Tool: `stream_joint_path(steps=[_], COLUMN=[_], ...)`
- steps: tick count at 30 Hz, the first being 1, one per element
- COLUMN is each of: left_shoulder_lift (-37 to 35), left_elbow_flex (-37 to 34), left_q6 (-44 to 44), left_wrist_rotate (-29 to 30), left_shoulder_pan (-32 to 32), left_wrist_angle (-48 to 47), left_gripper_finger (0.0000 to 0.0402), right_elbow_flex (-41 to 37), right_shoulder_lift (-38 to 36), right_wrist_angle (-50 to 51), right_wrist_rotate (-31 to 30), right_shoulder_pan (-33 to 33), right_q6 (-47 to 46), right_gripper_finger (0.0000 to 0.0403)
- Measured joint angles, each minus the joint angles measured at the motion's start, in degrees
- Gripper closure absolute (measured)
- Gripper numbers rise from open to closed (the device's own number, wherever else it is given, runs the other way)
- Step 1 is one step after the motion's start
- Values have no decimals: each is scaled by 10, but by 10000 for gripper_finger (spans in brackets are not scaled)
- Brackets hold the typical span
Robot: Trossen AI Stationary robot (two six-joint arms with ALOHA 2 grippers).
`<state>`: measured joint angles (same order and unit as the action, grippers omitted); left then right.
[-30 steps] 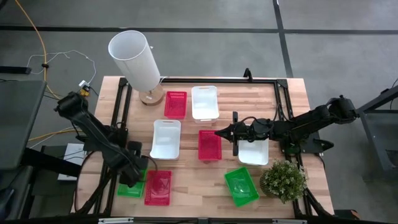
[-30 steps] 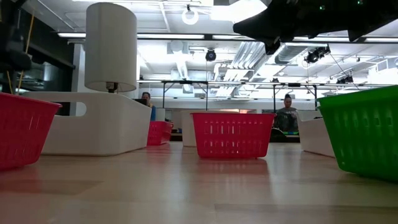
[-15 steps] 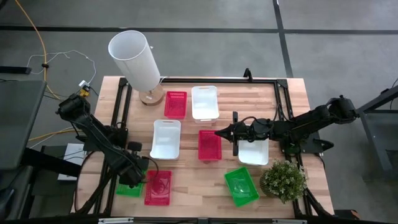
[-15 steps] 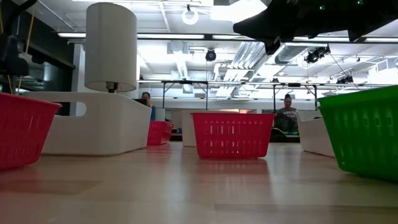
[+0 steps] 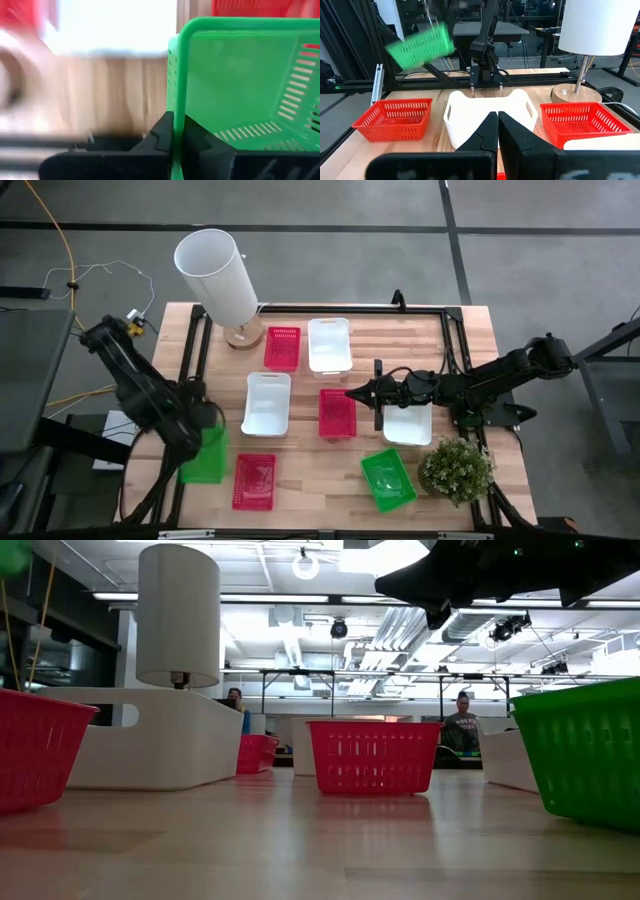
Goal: Stack baskets by color
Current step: Stack the left green bin on top of the stacked green bins
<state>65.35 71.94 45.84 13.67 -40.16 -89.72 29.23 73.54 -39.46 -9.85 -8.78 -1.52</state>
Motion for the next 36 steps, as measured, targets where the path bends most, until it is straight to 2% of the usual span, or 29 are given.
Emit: stream_joint_path(steps=[4, 7, 10, 12, 14, 17, 20, 24, 28, 32, 36], left_shoulder_lift=[-22, -37, -51, -62, -79, -113, -144, -185, -203, -200, -194], left_elbow_flex=[63, 67, 49, 24, -9, -69, -140, -246, -365, -470, -549], left_q6=[-18, -72, -165, -246, -319, -381, -404, -418, -435, -436, -436], left_wrist_rotate=[152, 263, 330, 340, 318, 234, 161, 105, 45, 3, -2], left_shoulder_pan=[0, 7, 25, 41, 63, 109, 157, 206, 246, 272, 277], left_wrist_angle=[17, 85, 187, 273, 357, 477, 561, 675, 839, 1028, 1208], left_gripper_finger=[401, 401, 401, 401, 401, 401, 401, 401, 401, 401, 401], right_elbow_flex=[0, 0, 0, 0, 0, 0, 0, 0, 0, 0, 0], right_shoulder_lift=[0, 0, 0, 0, 0, 0, 0, 0, 0, 0, 0], right_wrist_angle=[0, 0, 0, 0, 0, 0, 3, 3, 3, 3, 7], right_wrist_rotate=[0, 0, 0, 0, 0, 0, 6, 10, 10, 10, 12], right_shoulder_pan=[0, 0, 0, 0, 0, 0, 0, 0, 0, 0, 0], right_q6=[0, 0, 0, 0, -5, -12, -12, -12, -11, -11, -12], right_gripper_finger=[403, 403, 403, 403, 403, 403, 403, 403, 403, 403, 403])
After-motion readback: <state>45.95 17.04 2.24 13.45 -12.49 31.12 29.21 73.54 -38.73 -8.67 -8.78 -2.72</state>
